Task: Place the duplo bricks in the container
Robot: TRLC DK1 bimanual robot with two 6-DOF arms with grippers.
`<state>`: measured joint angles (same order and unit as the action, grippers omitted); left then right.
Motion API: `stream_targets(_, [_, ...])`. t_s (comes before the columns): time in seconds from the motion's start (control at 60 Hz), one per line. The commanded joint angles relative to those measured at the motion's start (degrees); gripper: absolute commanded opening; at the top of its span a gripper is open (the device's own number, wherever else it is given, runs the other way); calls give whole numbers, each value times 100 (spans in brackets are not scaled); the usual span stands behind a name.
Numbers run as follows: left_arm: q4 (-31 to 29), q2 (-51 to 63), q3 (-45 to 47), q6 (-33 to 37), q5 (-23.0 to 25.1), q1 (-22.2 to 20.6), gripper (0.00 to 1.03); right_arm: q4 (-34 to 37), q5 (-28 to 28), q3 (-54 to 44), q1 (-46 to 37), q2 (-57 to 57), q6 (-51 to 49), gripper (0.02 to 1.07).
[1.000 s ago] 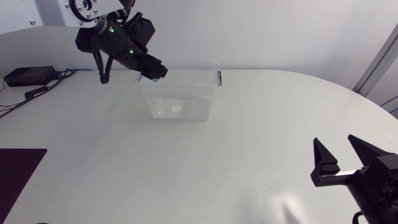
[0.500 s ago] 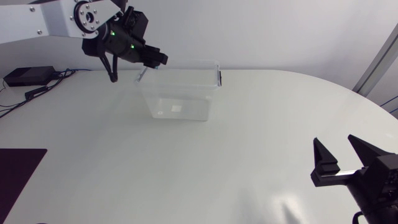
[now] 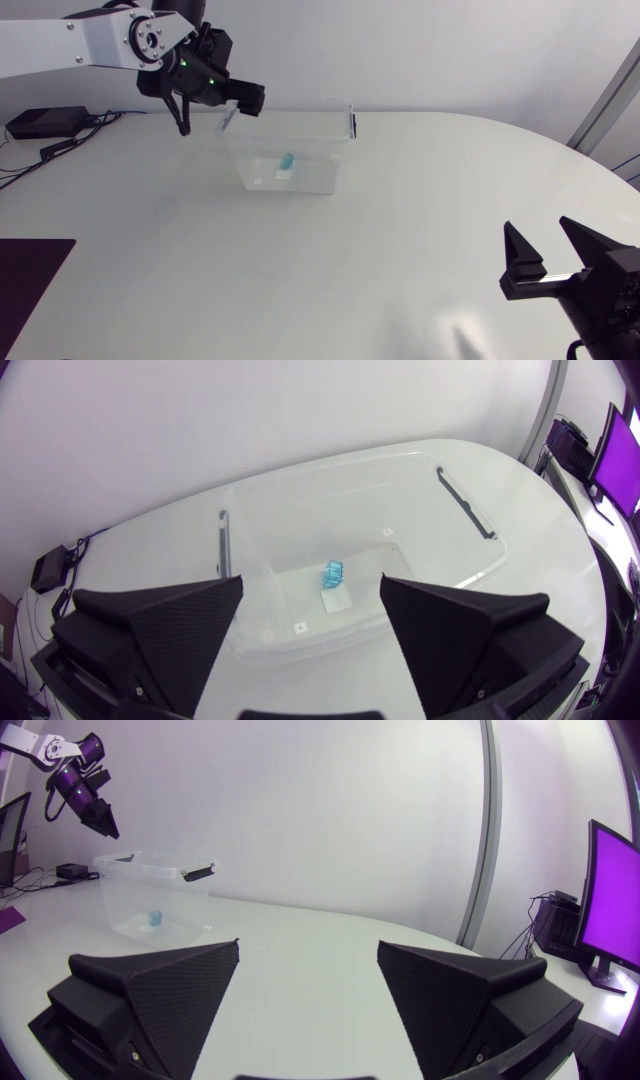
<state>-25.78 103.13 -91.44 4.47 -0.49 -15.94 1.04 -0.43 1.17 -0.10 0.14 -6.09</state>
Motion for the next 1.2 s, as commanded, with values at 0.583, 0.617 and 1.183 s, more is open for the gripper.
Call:
stream_targets(0.583, [64, -3431, 3202, 335, -12, 1208, 100, -42, -45, -117, 10, -41, -77, 102])
stream_targets(0.617, [126, -3634, 3361, 370, -12, 1269, 100, -51, -45, -117, 19, -41, -77, 102])
stream_targets(1.183, [1317, -8023, 6550, 311, 1, 1874, 100, -56, -37, -117, 10, -38, -14, 102])
